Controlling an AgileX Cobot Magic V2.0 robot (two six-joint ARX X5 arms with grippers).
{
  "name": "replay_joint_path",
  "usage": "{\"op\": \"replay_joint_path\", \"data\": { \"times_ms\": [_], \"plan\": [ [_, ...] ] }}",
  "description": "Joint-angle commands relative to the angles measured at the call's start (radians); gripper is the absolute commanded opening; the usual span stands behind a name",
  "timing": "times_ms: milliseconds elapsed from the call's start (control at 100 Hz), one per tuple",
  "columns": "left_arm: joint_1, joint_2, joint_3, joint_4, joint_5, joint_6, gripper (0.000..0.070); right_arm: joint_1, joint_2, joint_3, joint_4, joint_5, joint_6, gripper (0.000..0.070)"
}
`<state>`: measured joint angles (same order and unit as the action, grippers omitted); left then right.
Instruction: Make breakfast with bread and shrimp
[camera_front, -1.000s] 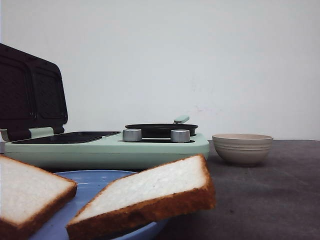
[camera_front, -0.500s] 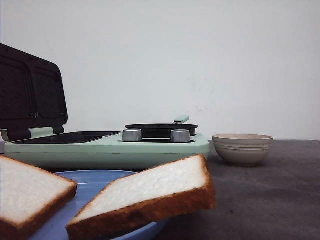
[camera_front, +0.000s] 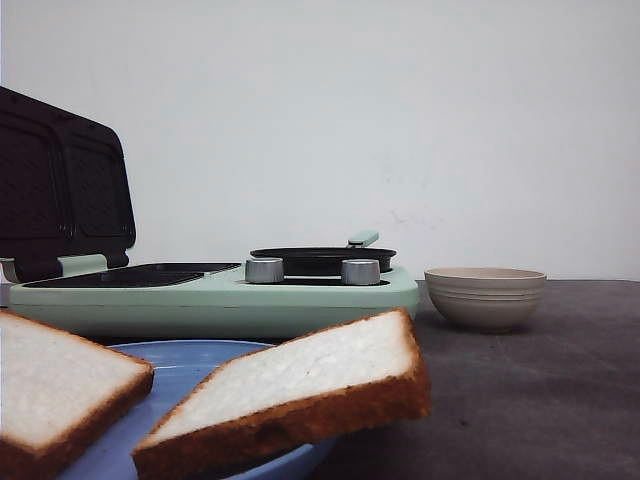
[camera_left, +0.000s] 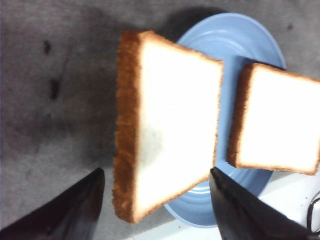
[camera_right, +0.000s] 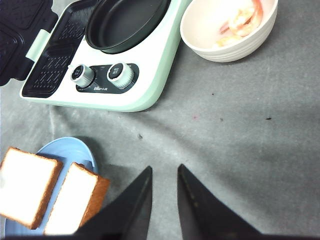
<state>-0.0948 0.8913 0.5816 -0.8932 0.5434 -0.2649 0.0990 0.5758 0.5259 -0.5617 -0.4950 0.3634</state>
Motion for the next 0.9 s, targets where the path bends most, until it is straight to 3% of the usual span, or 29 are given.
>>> {"op": "replay_joint_path", "data": {
  "times_ms": [0, 630, 680, 800, 890],
  "plan": [
    [-0.007, 0.016, 0.016, 0.005, -0.007, -0.001, 0.0357, 0.003, 0.004, 0.016, 0.007, -0.003, -0.007, 0.0093],
    [-0.127, 0.177, 0.016, 0.060, -0.012, 0.010, 0.0343, 0.003, 0.004, 0.016, 0.007, -0.003, -0.008, 0.0093],
    [-0.130, 0.177, 0.016, 0.063, -0.012, 0.010, 0.0283, 0.003, 0.004, 0.016, 0.007, -0.003, -0.008, 0.0093],
    [-0.130, 0.177, 0.016, 0.064, -0.012, 0.011, 0.0000, 0.003, 0.004, 0.016, 0.007, -0.003, -0.008, 0.0093],
    [-0.130, 0.177, 0.016, 0.068, -0.012, 0.010, 0.0004, 0.003, 0.004, 0.016, 0.007, -0.003, -0.008, 0.0093]
  ]
}}
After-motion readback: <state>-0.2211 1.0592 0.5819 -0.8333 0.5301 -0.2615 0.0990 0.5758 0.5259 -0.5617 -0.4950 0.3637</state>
